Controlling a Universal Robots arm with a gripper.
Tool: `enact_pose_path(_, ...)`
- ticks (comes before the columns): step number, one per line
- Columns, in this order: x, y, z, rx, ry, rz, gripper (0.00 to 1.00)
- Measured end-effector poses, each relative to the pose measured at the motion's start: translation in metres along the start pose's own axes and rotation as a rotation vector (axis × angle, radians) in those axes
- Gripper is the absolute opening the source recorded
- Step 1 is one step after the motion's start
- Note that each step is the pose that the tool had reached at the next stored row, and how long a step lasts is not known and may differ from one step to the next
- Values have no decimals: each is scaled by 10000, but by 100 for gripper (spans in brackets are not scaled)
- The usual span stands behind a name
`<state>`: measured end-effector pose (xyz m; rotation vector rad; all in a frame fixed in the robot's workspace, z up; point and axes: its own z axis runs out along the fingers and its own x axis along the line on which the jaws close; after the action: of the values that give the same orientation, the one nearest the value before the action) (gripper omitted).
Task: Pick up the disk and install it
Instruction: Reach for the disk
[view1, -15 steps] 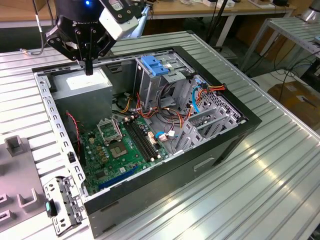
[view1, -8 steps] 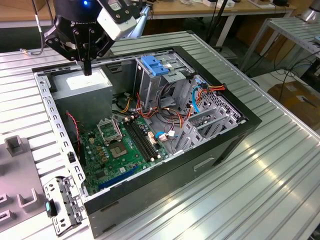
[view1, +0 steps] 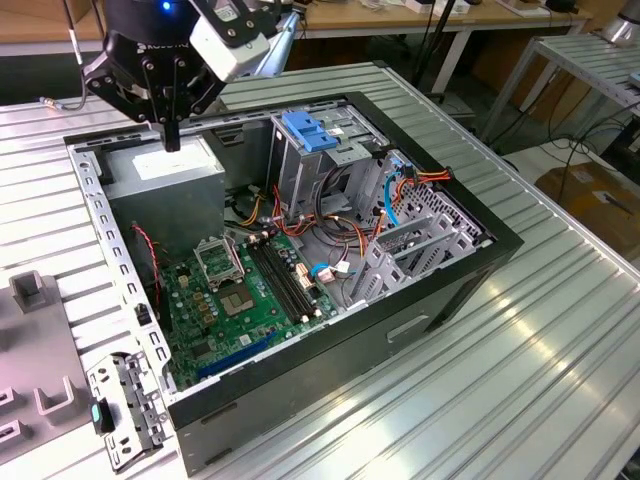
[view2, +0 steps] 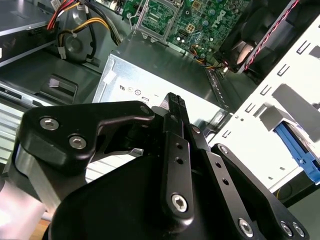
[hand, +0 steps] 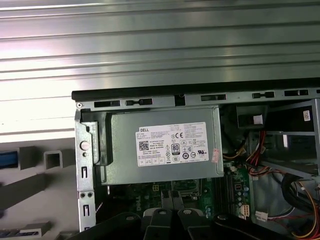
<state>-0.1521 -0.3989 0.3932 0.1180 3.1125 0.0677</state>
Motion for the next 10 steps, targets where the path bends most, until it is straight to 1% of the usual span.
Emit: enact_pose_path(10, 100, -8, -2, 0, 0, 0, 11)
